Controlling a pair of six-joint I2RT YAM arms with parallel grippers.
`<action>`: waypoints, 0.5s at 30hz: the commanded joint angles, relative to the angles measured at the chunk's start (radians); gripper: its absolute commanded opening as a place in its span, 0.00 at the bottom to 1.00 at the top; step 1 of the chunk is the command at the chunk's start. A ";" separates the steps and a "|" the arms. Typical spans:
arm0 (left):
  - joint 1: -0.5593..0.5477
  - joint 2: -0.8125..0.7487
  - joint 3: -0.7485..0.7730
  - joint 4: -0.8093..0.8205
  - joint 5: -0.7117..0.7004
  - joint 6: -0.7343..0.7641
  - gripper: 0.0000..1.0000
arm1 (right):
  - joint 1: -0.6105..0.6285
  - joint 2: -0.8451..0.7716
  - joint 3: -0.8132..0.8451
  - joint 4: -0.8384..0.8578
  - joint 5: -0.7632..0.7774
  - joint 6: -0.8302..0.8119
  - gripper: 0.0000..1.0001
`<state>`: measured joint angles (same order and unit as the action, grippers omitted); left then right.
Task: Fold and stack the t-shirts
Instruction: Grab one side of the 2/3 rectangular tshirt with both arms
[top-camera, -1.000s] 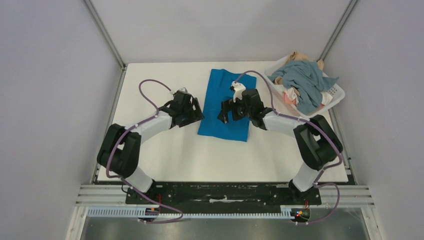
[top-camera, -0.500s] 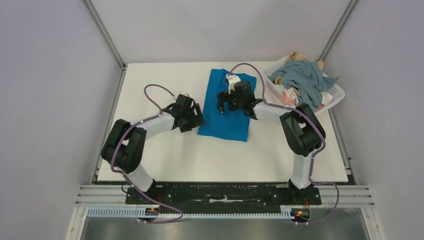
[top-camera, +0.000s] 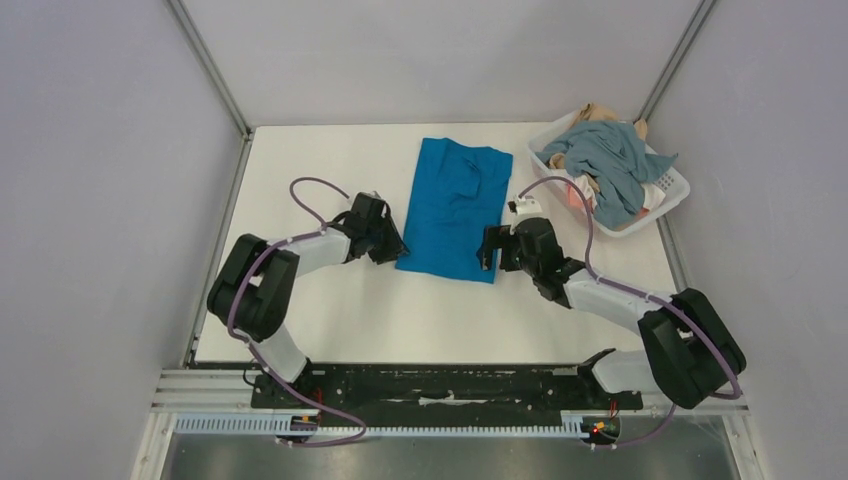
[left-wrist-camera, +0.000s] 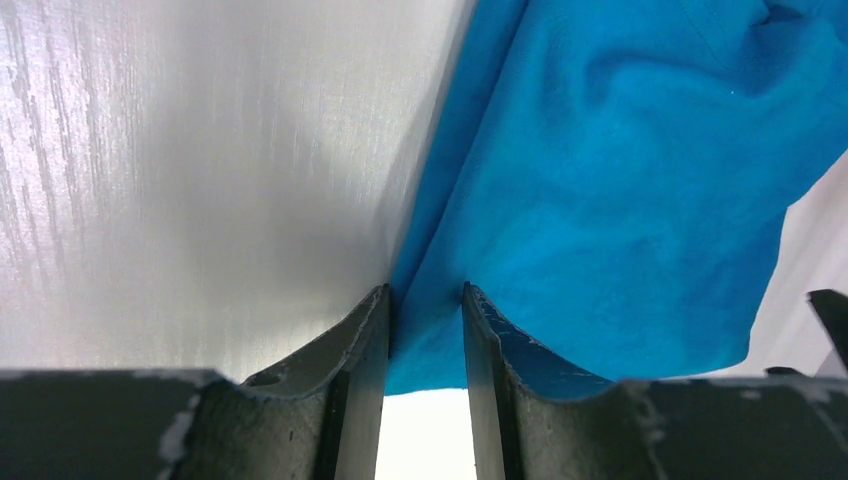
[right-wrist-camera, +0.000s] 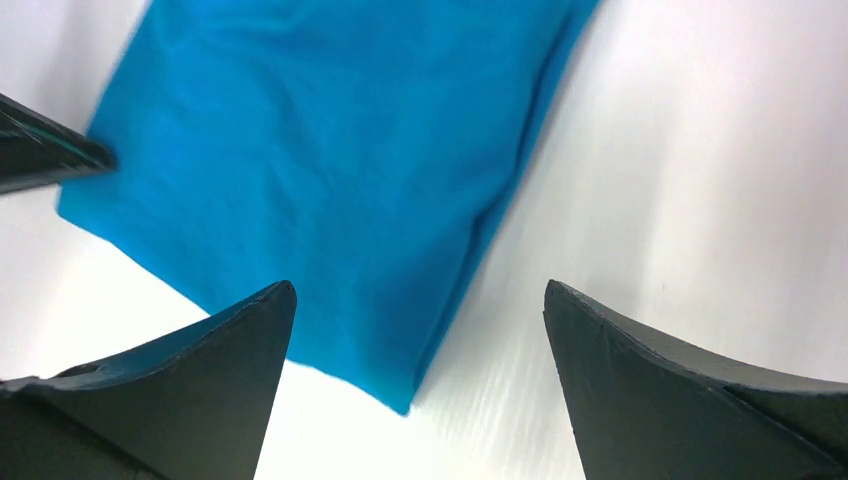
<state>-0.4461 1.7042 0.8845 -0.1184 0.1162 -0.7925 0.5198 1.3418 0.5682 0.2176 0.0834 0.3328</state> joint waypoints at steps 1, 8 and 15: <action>0.000 -0.011 -0.057 -0.039 -0.020 -0.027 0.39 | -0.002 -0.074 -0.042 -0.067 0.043 0.067 0.98; -0.002 -0.074 -0.126 -0.050 -0.022 -0.050 0.40 | 0.001 -0.140 -0.111 -0.056 -0.008 0.110 0.98; -0.005 -0.086 -0.128 -0.069 -0.009 -0.054 0.40 | 0.001 -0.112 -0.124 -0.044 -0.044 0.116 0.98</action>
<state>-0.4465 1.6180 0.7860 -0.1085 0.1154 -0.8158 0.5198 1.2205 0.4576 0.1417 0.0608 0.4309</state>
